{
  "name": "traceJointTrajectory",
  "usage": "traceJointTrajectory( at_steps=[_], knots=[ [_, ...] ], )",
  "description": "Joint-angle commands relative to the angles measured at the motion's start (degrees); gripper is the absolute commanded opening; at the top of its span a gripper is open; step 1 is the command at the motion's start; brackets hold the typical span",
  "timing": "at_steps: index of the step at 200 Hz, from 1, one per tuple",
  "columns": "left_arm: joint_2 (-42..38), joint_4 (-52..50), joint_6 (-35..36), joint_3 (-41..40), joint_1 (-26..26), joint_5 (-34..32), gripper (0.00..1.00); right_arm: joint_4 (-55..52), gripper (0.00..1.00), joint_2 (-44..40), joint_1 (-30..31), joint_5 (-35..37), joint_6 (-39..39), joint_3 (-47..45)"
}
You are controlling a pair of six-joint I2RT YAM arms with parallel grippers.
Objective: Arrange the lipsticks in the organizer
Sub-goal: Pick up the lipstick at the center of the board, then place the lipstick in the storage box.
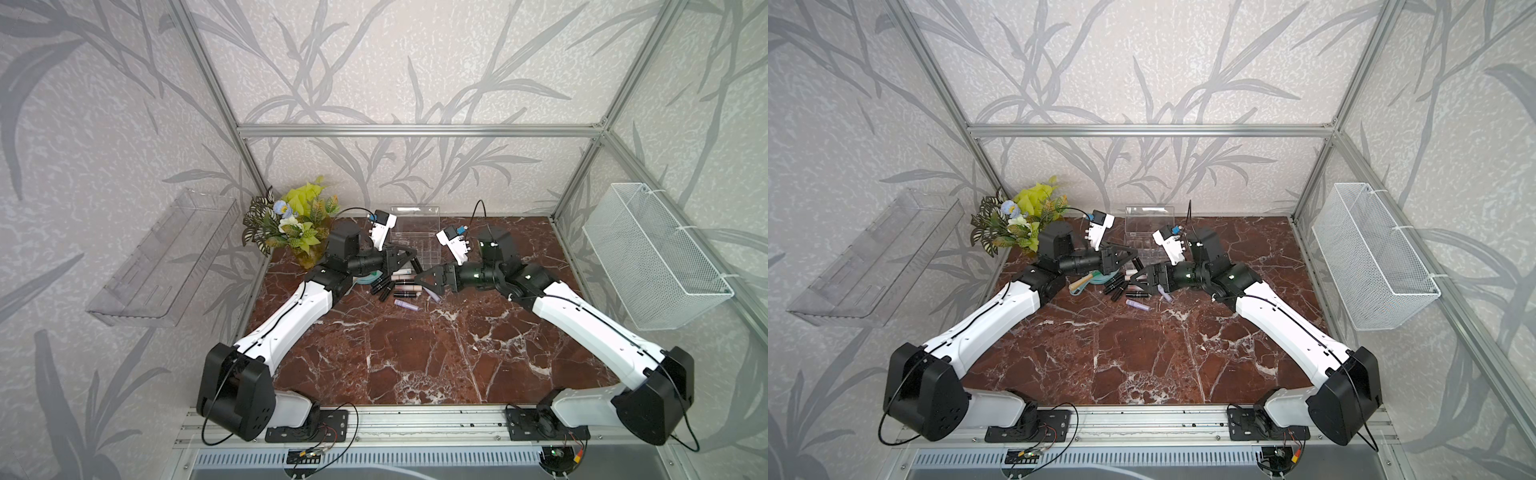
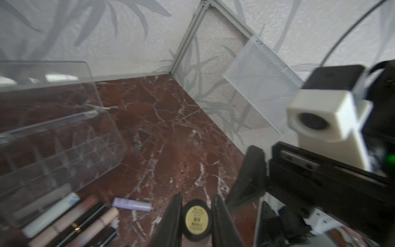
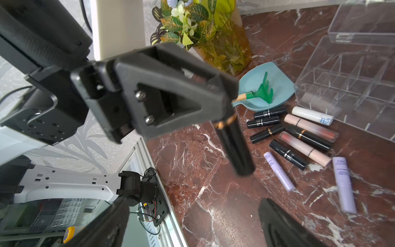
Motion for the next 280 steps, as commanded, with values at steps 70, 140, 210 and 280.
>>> traceJointTrajectory(
  at_steps=[70, 140, 210, 280],
  knots=[
    [16.0, 13.8, 15.7, 3.9, 0.0, -35.3, 0.09, 0.6, 0.99, -4.8, -2.3, 5.6, -1.1, -3.8],
    [25.8, 25.0, 16.4, 7.4, -0.2, -35.9, 0.08, 2.3, 0.99, -5.7, -4.7, 4.2, -0.9, -7.1],
    [30.6, 28.8, 18.0, 7.7, -1.5, -39.5, 0.07, 7.3, 0.99, -3.8, -5.3, 2.2, 1.3, -9.5],
    [34.9, 29.1, 19.0, 9.4, -2.1, -43.7, 0.07, 8.3, 0.99, -3.0, -5.5, 1.7, 1.4, -9.8]
  ],
)
